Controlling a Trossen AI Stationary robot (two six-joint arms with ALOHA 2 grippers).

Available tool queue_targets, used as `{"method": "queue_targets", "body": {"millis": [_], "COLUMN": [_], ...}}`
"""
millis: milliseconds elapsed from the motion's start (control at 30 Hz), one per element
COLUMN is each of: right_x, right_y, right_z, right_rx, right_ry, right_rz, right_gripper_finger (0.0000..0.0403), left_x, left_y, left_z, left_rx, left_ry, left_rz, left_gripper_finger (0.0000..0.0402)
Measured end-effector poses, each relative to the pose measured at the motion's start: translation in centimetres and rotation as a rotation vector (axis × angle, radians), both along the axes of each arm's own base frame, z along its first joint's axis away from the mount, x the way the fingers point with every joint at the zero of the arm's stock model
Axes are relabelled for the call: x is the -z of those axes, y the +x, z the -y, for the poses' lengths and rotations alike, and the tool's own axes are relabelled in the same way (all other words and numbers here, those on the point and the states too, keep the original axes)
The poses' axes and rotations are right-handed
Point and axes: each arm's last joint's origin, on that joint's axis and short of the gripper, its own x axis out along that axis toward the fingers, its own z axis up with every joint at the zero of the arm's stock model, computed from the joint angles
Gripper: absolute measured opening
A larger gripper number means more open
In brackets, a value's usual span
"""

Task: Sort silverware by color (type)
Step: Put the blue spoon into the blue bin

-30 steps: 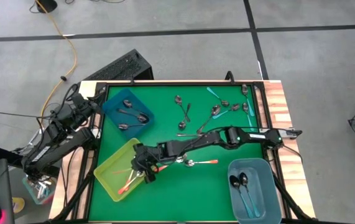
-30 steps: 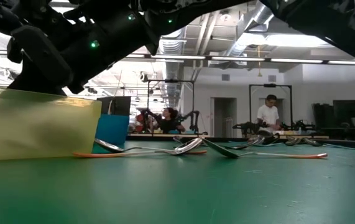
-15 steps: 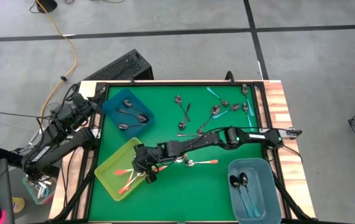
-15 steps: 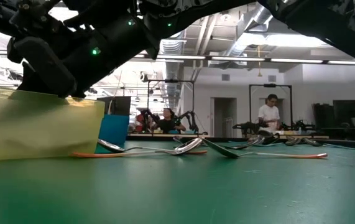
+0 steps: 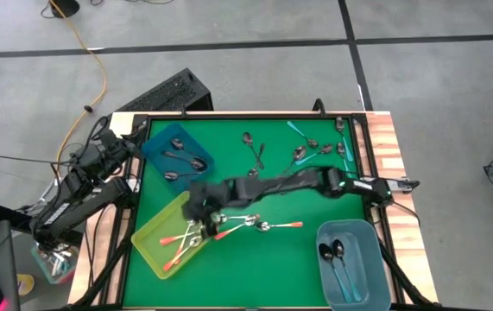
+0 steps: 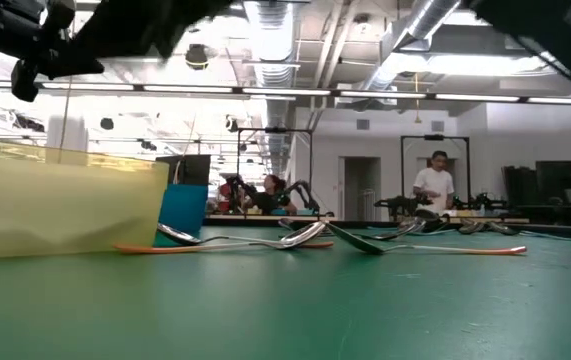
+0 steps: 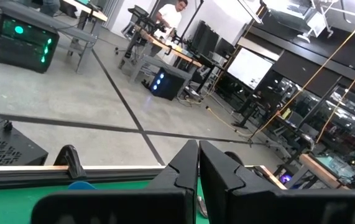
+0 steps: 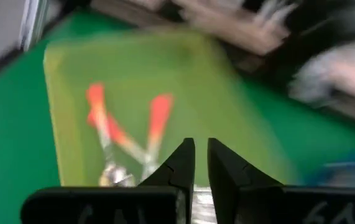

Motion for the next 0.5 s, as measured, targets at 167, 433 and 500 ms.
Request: {"method": "queue_targets", "body": {"millis": [167,433,500], "right_x": [-6.5,-12.2,-12.1], "right_y": [-4.0,-10.7,-11.7], "right_z": [2.5,3.9,3.5], "right_rx": [0.112,0.311,0.354], "right_ry": [-0.051,0.104,0.139], "right_rz": [-0.046,-0.226,-0.310], "right_gripper_finger": [0.0057,0.0057,0.0057], "left_x": [0.0,0.0,0.0], "left_y": [0.0,0.0,0.0], "left_z": [0.0,0.0,0.0], "left_rx": [0.002,0.006,0.009], "left_ry": [-0.018,-0.022,-0.023], "left_rz": [0.026,0.031,0.032], "left_gripper_finger": [0.0000,0.0000,0.0000]}}
